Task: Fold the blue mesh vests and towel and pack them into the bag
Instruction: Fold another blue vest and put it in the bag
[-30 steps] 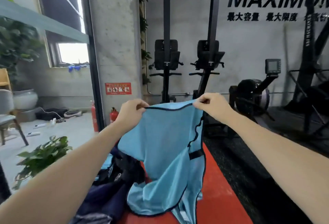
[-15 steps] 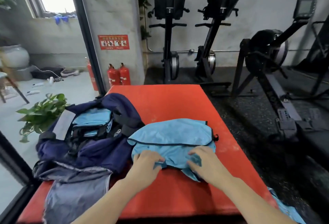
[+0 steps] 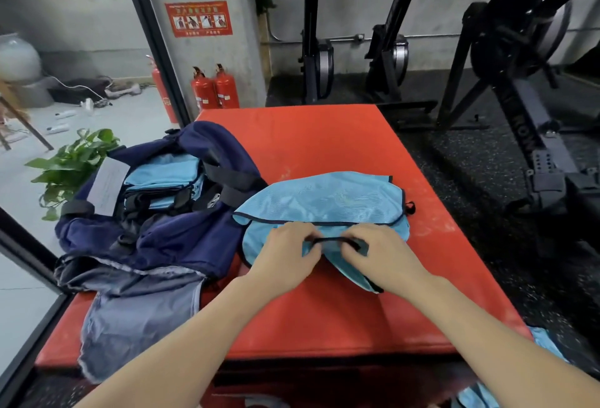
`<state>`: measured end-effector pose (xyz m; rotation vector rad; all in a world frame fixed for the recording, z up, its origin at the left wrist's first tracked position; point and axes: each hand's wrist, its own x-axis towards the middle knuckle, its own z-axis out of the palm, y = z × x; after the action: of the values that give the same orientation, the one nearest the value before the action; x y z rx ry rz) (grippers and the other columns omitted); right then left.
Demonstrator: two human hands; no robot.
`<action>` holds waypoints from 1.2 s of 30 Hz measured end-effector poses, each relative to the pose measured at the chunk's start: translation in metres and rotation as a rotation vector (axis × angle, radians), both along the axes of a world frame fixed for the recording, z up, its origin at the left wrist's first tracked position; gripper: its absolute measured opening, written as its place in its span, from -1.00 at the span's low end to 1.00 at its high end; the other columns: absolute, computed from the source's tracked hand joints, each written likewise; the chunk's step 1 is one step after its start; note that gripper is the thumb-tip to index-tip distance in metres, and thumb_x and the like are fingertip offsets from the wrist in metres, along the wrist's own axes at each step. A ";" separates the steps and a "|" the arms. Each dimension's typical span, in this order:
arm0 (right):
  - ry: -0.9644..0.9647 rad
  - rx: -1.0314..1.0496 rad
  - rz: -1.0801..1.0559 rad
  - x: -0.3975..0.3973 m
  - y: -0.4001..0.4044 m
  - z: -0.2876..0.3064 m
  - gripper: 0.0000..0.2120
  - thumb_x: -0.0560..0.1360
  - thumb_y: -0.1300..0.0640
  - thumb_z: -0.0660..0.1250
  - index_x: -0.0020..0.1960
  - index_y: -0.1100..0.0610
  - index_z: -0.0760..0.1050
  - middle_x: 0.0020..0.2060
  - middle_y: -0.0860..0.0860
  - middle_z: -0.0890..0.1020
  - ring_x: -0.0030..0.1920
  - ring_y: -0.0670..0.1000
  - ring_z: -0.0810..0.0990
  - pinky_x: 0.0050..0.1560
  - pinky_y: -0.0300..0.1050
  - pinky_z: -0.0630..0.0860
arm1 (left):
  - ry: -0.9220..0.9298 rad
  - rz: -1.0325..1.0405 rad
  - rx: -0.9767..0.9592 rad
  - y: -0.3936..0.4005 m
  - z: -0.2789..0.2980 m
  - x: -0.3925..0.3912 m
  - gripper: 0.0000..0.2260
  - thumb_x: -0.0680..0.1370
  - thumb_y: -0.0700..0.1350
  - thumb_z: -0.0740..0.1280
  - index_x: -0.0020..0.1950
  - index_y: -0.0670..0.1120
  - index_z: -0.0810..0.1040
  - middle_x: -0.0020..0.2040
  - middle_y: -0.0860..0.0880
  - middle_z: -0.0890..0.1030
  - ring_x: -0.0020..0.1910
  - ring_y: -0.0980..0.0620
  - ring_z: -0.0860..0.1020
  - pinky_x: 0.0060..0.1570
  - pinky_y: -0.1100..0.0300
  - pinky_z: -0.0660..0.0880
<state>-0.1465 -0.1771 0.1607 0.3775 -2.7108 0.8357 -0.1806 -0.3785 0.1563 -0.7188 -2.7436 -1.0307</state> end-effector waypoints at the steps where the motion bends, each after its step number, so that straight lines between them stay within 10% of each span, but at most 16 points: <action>1: 0.007 -0.022 -0.018 0.003 0.001 0.003 -0.70 0.44 -0.12 0.19 -0.06 -0.01 0.63 -0.19 -0.11 0.67 -0.14 -0.06 0.61 -0.05 -0.02 0.53 | 0.003 0.016 0.045 0.003 0.002 0.002 -0.93 0.50 -0.09 0.38 -0.06 0.06 0.61 -0.18 0.17 0.61 -0.12 0.17 0.55 0.03 0.16 0.48; 12: 0.101 -0.166 -0.162 0.009 0.052 0.019 -0.85 0.50 0.18 0.47 0.03 0.00 0.71 -0.12 -0.23 0.67 -0.10 -0.32 0.56 -0.04 -0.44 0.40 | 0.069 0.150 0.135 -0.006 0.028 0.000 -0.78 0.53 -0.23 0.36 0.10 0.01 0.69 0.06 0.15 0.69 0.08 0.17 0.60 0.16 0.27 0.45; 23: 0.135 -0.154 -0.252 0.034 0.095 0.035 -0.78 0.51 0.33 0.39 0.03 0.09 0.72 -0.07 -0.09 0.71 -0.02 -0.18 0.63 0.05 -0.43 0.45 | 0.128 0.211 0.141 -0.061 0.046 0.017 -0.80 0.54 -0.27 0.39 0.04 -0.03 0.74 -0.08 0.11 0.72 -0.16 0.41 0.55 -0.08 0.61 0.32; 29: -0.148 -0.039 -0.214 0.010 0.163 -0.044 -0.63 0.37 -0.43 0.36 -0.03 -0.21 0.69 -0.16 -0.19 0.70 0.02 -0.14 0.68 -0.02 -0.43 0.50 | 0.087 0.169 0.062 -0.089 0.038 0.043 -0.80 0.56 -0.24 0.40 0.05 0.01 0.74 -0.20 0.25 0.69 -0.23 0.33 0.58 -0.17 0.59 0.37; 33: -0.172 -0.034 -0.184 0.061 0.123 0.007 -0.86 0.43 0.23 0.51 -0.08 0.02 0.74 -0.18 -0.23 0.70 -0.07 -0.26 0.64 0.04 -0.48 0.44 | 0.067 0.114 -0.044 -0.104 0.021 0.056 -0.71 0.54 -0.32 0.38 0.03 0.05 0.74 -0.04 0.31 0.65 0.07 0.30 0.58 0.11 0.59 0.33; 36: -0.244 0.150 -0.112 0.081 0.124 0.012 -0.80 0.46 0.26 0.49 -0.04 -0.02 0.73 -0.17 -0.27 0.66 -0.07 -0.19 0.64 0.13 -0.20 0.52 | 0.069 0.022 -0.174 -0.107 0.006 0.070 -0.68 0.49 -0.33 0.39 0.01 0.08 0.74 -0.05 0.38 0.60 0.08 0.28 0.57 0.18 0.45 0.39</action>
<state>-0.0658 -0.0533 0.1723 0.1612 -2.9987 0.6895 -0.1102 -0.4857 0.1623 -0.7305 -2.7986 -0.7539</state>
